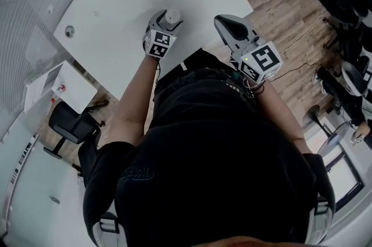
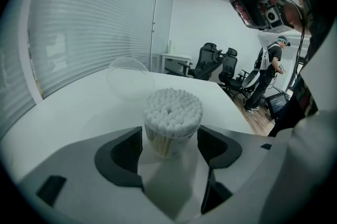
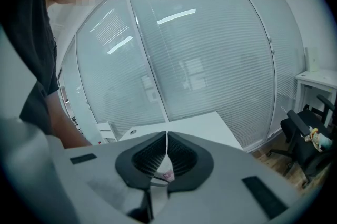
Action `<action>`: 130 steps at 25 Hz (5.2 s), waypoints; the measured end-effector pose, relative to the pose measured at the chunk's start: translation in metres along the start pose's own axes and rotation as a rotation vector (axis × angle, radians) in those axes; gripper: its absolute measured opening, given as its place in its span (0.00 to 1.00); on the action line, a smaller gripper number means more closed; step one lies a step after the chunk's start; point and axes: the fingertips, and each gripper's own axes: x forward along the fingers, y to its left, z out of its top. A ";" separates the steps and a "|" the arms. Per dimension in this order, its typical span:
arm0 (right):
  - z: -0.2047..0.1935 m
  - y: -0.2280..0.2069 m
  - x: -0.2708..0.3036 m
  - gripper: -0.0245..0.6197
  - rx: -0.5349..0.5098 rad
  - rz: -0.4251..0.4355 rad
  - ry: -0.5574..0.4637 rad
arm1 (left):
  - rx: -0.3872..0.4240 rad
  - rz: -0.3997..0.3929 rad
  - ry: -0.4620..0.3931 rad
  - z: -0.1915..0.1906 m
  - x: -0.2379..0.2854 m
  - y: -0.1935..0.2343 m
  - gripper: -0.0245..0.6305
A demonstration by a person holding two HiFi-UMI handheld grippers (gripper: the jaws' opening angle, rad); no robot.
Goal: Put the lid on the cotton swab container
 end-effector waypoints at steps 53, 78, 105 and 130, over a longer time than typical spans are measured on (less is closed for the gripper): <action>0.010 0.145 0.013 0.08 -0.076 0.072 -0.077 | 0.131 -0.140 0.021 0.029 -0.165 -0.056 0.44; 0.020 0.220 0.020 0.10 -0.069 0.122 -0.088 | 0.284 -0.266 0.025 0.031 -0.279 -0.080 0.44; 0.012 0.225 0.009 0.37 0.086 0.181 -0.071 | 0.387 -0.339 0.041 0.034 -0.290 -0.113 0.44; 0.007 0.225 0.003 0.38 0.095 0.209 -0.061 | 0.407 -0.392 0.073 0.031 -0.278 -0.128 0.44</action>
